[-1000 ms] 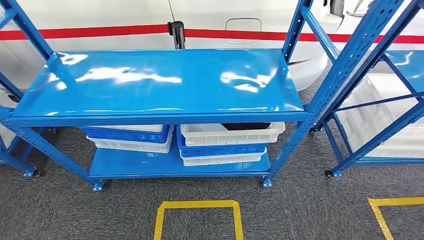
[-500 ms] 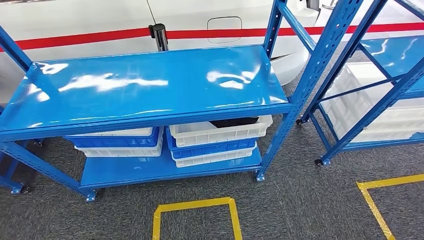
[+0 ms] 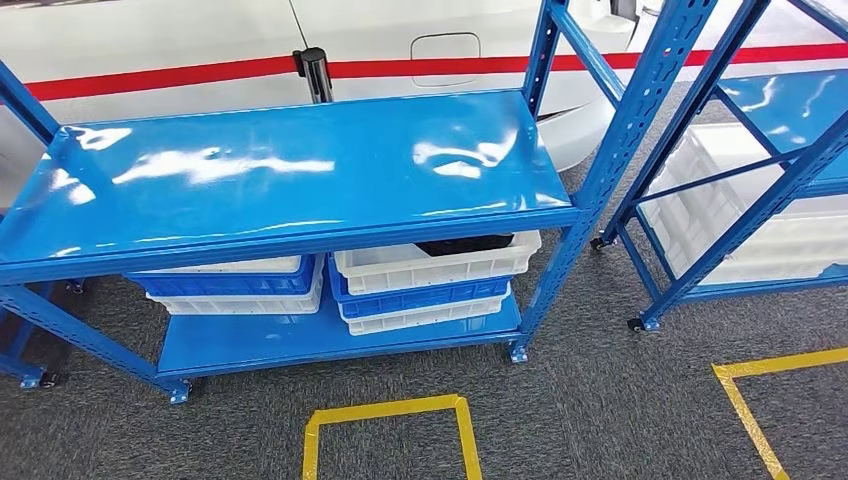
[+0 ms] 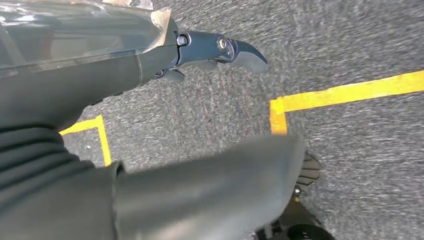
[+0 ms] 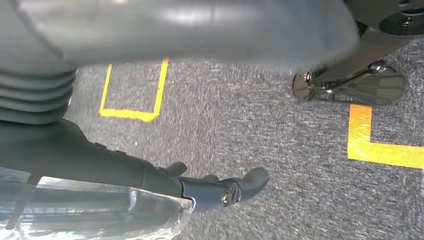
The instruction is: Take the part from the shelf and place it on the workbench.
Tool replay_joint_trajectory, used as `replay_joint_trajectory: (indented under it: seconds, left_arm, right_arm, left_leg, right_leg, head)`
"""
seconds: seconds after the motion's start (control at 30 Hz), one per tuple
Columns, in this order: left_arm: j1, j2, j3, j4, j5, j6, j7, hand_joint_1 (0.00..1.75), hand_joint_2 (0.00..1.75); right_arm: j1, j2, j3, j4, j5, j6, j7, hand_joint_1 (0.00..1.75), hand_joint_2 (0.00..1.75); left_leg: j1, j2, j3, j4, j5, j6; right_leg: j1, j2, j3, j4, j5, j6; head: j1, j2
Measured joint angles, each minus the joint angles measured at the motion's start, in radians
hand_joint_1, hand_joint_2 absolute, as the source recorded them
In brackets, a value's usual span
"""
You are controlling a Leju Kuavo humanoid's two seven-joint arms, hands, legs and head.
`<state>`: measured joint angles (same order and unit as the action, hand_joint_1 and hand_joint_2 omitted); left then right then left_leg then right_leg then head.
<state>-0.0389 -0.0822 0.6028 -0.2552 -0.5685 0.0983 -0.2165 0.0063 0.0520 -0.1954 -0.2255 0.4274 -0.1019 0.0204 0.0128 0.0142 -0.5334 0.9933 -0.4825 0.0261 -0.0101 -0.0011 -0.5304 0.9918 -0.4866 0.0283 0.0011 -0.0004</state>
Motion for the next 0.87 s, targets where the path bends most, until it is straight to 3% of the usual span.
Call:
replay_joint_trajectory:
  seconds: [0.13,0.33,0.63,0.87]
  left_arm:
    - [0.06,0.021,-0.186,-0.042,0.187,-0.031,0.071,0.0,0.0]
    - [0.103,0.038,-0.324,-0.073,0.324,-0.053,0.121,0.0,0.0]
    - [0.157,0.057,-0.5,-0.112,0.517,-0.085,0.194,0.0,0.0]
    - [0.17,0.064,-0.555,-0.125,0.565,-0.094,0.213,0.0,0.0]
  right_arm:
    - [0.045,-0.017,0.056,-0.048,-0.14,0.032,-0.004,0.0,0.0]
    - [0.076,-0.028,0.099,-0.085,-0.243,0.055,-0.006,0.0,0.0]
    - [0.117,-0.042,0.152,-0.13,-0.388,0.089,-0.015,0.0,0.0]
    - [0.127,-0.047,0.171,-0.145,-0.423,0.101,-0.018,0.0,0.0]
  left_leg:
    - [-0.004,0.0,0.0,0.0,-0.001,-0.01]
    - [-0.008,0.0,0.0,0.0,-0.003,-0.008]
    - [-0.009,0.0,0.0,0.0,-0.003,-0.007]
    - [-0.009,0.0,0.0,0.0,-0.003,-0.007]
  right_leg:
    - [-0.001,0.0,-0.001,0.0,0.0,0.0]
    - [-0.005,0.0,-0.007,0.0,-0.001,0.0]
    - [-0.006,0.0,-0.007,0.0,-0.001,0.0]
    - [-0.006,0.0,-0.008,0.0,-0.001,0.0]
  head:
    - [0.0,0.0]
    - [0.0,0.0]
    - [0.0,0.0]
    - [0.0,0.0]
